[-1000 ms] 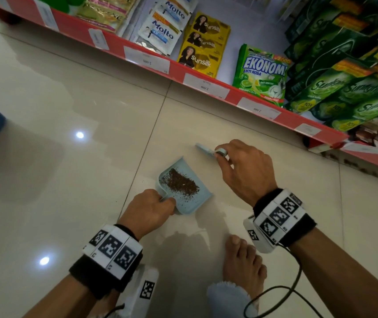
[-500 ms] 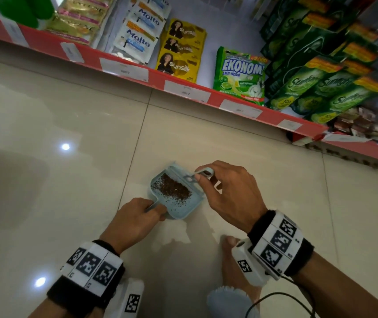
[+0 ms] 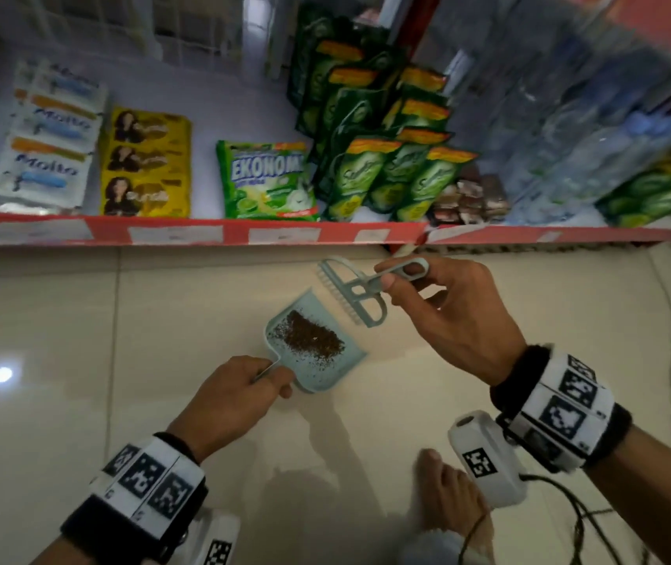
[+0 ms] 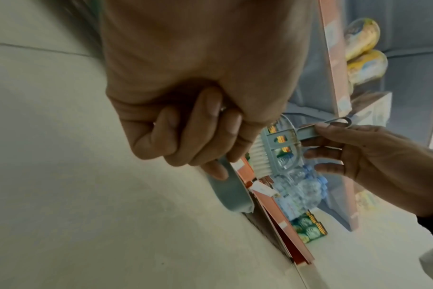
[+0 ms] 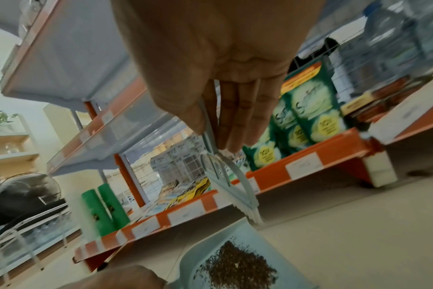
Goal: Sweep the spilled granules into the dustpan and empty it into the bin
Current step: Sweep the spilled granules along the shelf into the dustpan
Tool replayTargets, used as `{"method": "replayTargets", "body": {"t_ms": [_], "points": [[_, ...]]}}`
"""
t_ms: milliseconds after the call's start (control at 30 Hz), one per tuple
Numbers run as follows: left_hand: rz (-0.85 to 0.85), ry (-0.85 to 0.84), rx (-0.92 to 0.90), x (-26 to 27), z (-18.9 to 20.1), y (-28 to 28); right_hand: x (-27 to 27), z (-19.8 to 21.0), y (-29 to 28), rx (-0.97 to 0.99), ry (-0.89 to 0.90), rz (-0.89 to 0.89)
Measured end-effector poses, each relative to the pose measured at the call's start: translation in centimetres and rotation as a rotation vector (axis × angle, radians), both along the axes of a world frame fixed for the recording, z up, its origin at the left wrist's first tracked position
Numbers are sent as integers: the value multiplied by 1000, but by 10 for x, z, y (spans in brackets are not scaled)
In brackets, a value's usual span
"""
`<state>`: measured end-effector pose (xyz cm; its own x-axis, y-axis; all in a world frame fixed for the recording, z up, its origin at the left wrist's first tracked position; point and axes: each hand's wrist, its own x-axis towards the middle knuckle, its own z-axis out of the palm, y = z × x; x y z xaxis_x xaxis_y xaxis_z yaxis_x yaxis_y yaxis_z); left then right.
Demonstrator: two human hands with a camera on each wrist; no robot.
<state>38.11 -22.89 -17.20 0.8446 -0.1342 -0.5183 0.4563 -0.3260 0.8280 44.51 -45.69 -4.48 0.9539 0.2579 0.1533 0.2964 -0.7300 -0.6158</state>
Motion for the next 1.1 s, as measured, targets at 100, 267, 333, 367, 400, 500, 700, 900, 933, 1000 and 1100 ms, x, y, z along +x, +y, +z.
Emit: {"method": "replayTargets", "body": {"t_ms": [100,267,333,367,400,500,700,900,933,1000,1100], "points": [[-52,-20,6,23,7,-26,6,7,-30,1,-34,-34],[-89,39,-61,47,16,-74,13,11,-90,-98,-82,45],[-83,84,-114,53,18,-90,19,12,-116,-181,-134,127],[-80,94,-123,57,18,-96,24,12,-128,-202,-161,162],[-74,105,-118,62,18,-102,29,12,-140,-209,-176,187],[-18,150,-79,73,22,-121,48,16,-174,-200,-146,215],[-31,187,-23,91,30,-161,71,18,-218,-205,-87,215],[-12,184,-15,109,13,-190,99,5,-226,-262,9,175],[-7,180,-20,111,10,-191,104,3,-225,-304,27,171],[-38,163,-49,123,-6,-198,122,-3,-224,-454,42,148],[-13,131,-46,131,-18,-201,143,-10,-220,-694,8,202]]}}
